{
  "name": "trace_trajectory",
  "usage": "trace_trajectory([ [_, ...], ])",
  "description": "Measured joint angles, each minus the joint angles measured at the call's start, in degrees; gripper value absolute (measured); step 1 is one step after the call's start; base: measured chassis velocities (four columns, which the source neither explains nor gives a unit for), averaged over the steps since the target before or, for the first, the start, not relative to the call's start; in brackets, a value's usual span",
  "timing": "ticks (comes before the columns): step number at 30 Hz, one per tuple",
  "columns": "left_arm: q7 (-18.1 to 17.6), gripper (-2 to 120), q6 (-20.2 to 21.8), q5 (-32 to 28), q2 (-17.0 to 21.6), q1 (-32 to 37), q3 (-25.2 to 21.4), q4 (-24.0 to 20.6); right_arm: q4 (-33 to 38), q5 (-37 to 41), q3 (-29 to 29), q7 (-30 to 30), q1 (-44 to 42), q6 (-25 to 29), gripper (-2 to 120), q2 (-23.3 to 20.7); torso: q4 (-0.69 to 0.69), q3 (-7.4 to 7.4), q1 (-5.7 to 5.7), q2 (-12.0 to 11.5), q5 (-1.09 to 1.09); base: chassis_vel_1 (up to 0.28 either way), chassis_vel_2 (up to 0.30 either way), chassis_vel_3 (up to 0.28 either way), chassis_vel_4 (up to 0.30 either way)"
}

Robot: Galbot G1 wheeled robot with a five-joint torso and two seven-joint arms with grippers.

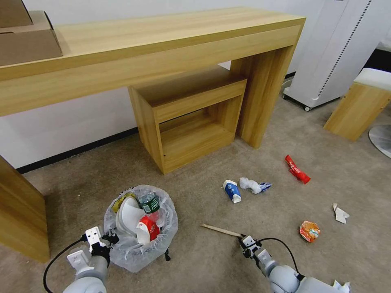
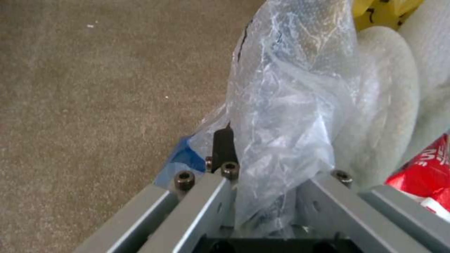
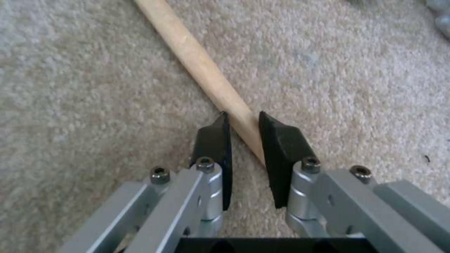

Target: Pick up the trash bin and place the garbage on the floor into it.

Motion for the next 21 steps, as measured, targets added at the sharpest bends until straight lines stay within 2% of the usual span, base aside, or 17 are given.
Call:
trace_trajectory([
  [4, 0.0, 0, -0.2, 0.2, 0.0, 0.3, -0.1, 0.0, -0.3, 0.2, 0.0, 0.0, 0.0, -0.1, 13, 0.2, 0.0, 0.0, 0.0, 0.0, -0.01, 0.0, 0.0, 0.0, 0.0],
  [5, 0.0, 0, -0.2, 0.2, 0.0, 0.4, -0.2, 0.0, -0.3, 0.3, 0.1, 0.0, 0.0, -0.2, 7, 0.2, 0.0, 0.0, 0.0, 0.0, -0.01, 0.0, 0.0, 0.0, 0.0],
  [8, 0.0, 0, -0.2, 0.2, 0.0, 0.5, -0.3, 0.0, 0.0, 0.4, 0.2, 0.1, 0.0, -0.2, 0, 0.1, 0.0, 0.0, 0.0, 0.0, 0.0, 0.0, 0.0, 0.0, 0.0],
  [21, 0.1, 0, -0.4, 1.0, -0.8, 0.5, -0.1, 0.1, 2.8, 0.6, 1.1, 0.3, -0.9, -0.5, 0, -0.8, 0.0, 0.0, 0.0, 0.0, 0.0, 0.0, 0.0, 0.0, 0.0],
])
